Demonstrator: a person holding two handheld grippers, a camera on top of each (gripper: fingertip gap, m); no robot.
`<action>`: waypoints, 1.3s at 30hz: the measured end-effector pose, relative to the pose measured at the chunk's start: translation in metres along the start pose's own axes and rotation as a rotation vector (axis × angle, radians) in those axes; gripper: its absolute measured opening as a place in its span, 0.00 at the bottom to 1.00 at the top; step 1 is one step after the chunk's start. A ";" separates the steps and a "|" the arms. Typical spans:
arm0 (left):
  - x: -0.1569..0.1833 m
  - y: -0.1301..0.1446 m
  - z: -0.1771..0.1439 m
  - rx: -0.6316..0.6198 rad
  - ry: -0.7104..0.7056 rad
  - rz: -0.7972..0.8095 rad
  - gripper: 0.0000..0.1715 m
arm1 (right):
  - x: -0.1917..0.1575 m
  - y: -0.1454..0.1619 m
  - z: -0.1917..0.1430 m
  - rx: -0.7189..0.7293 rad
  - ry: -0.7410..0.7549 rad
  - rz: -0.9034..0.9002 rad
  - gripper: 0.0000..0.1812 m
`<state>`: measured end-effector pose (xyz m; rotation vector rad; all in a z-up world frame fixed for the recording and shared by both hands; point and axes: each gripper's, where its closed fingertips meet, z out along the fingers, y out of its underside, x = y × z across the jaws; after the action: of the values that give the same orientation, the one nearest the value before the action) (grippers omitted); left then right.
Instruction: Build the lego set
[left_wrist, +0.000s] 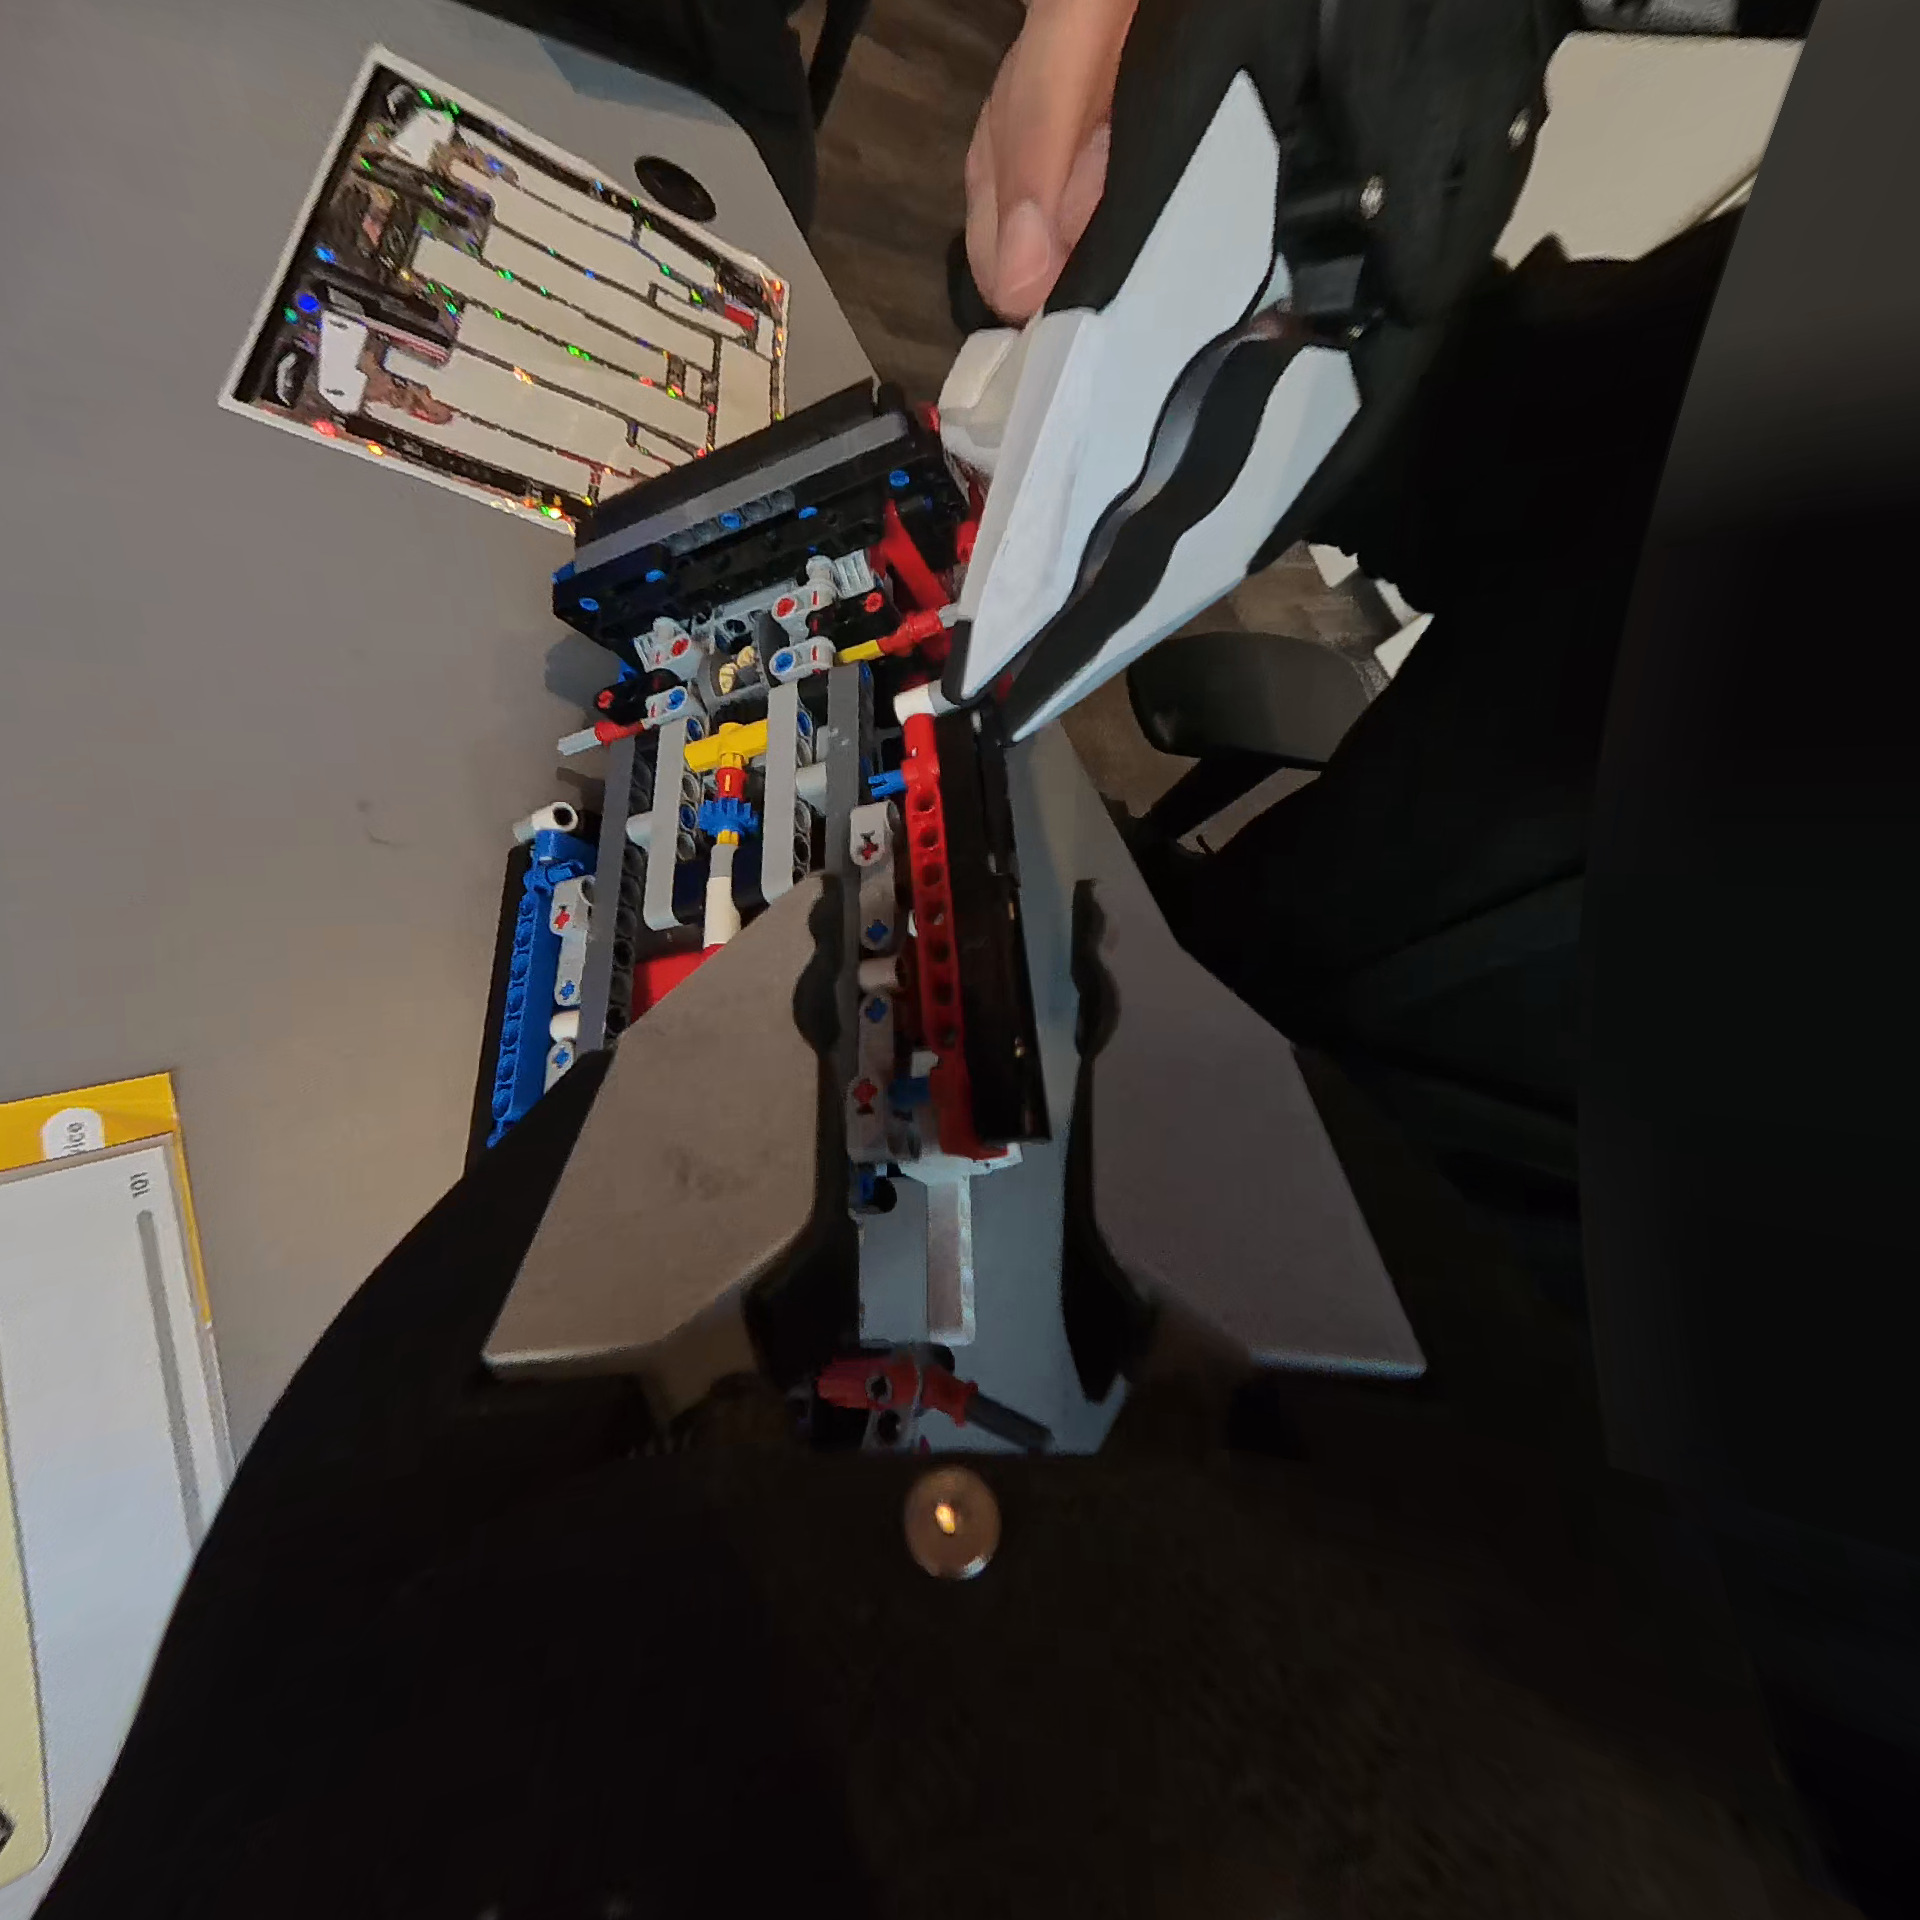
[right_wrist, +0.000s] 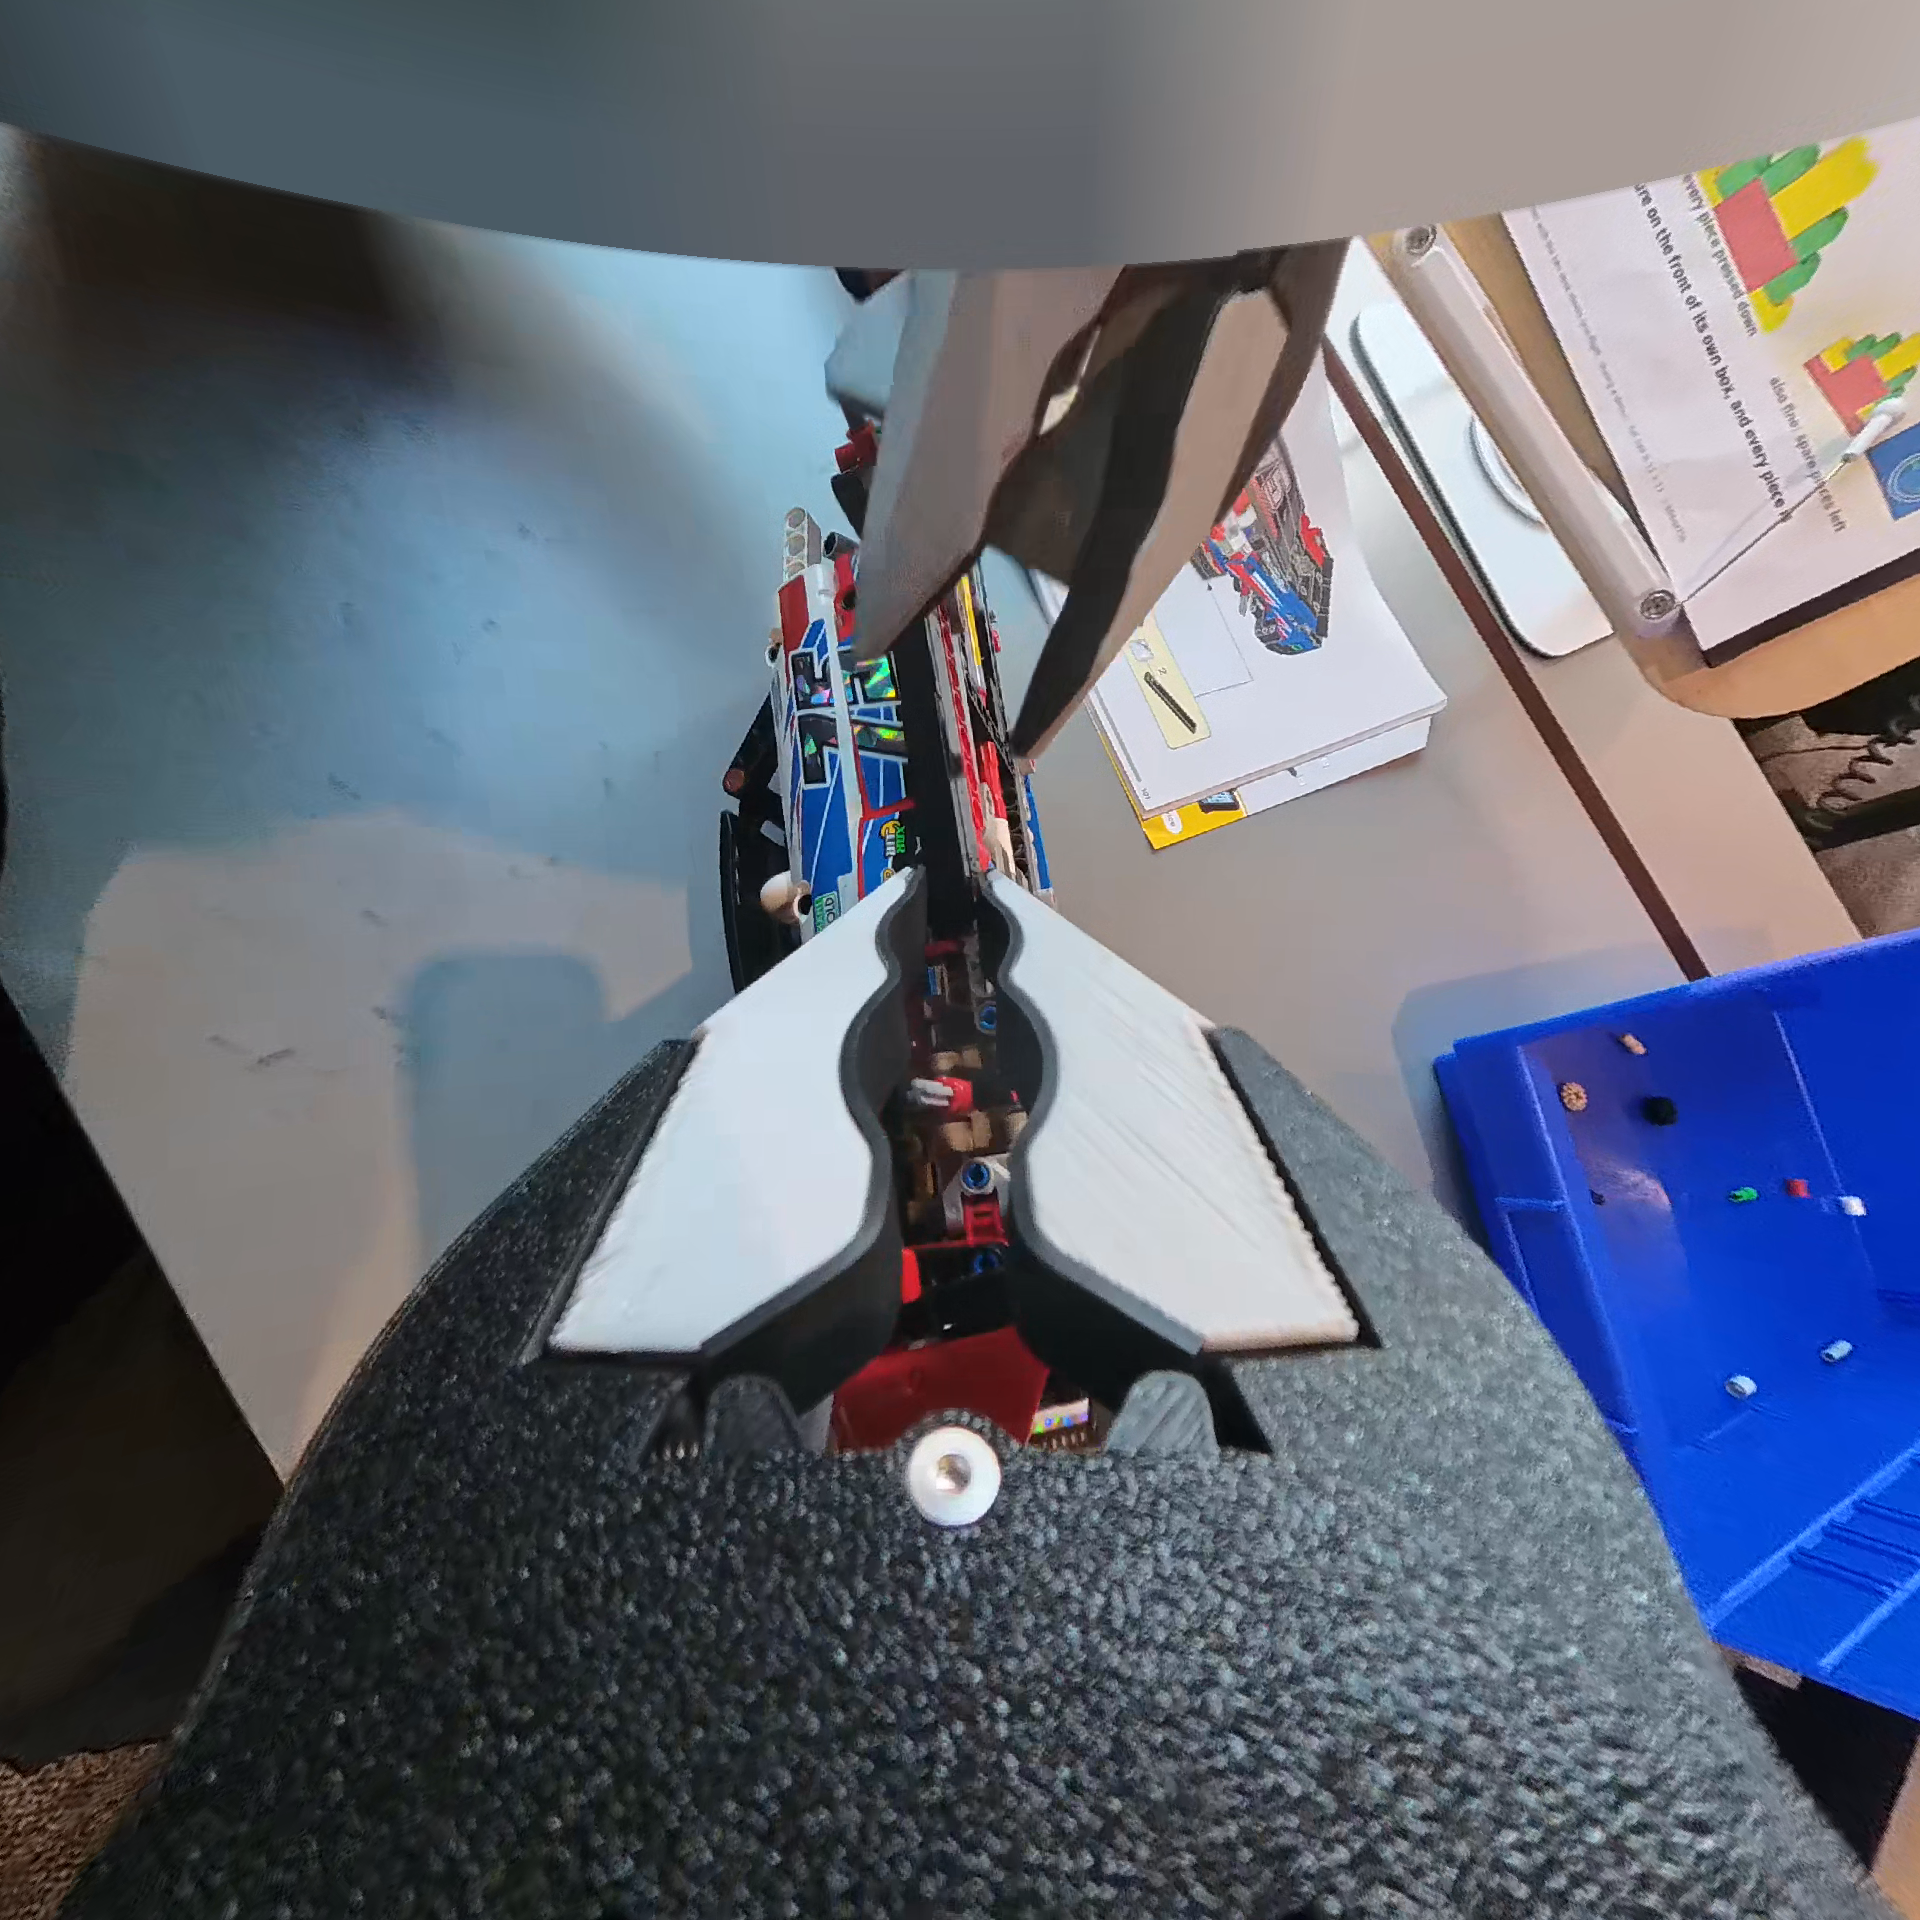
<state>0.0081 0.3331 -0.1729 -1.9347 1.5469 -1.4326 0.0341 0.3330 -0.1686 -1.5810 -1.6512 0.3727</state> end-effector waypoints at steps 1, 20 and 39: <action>-0.002 0.003 0.005 -0.018 0.003 -0.005 0.25 | 0.000 0.000 0.000 0.006 -0.004 -0.001 0.04; -0.004 0.006 0.021 -0.044 -0.003 0.011 0.24 | -0.002 0.001 0.002 0.028 -0.064 0.032 0.04; -0.006 0.003 0.022 -0.020 -0.004 -0.003 0.24 | 0.003 0.005 0.000 0.029 -0.074 0.101 0.08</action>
<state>0.0241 0.3298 -0.1887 -1.9506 1.5633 -1.4188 0.0386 0.3369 -0.1709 -1.6505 -1.6175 0.5113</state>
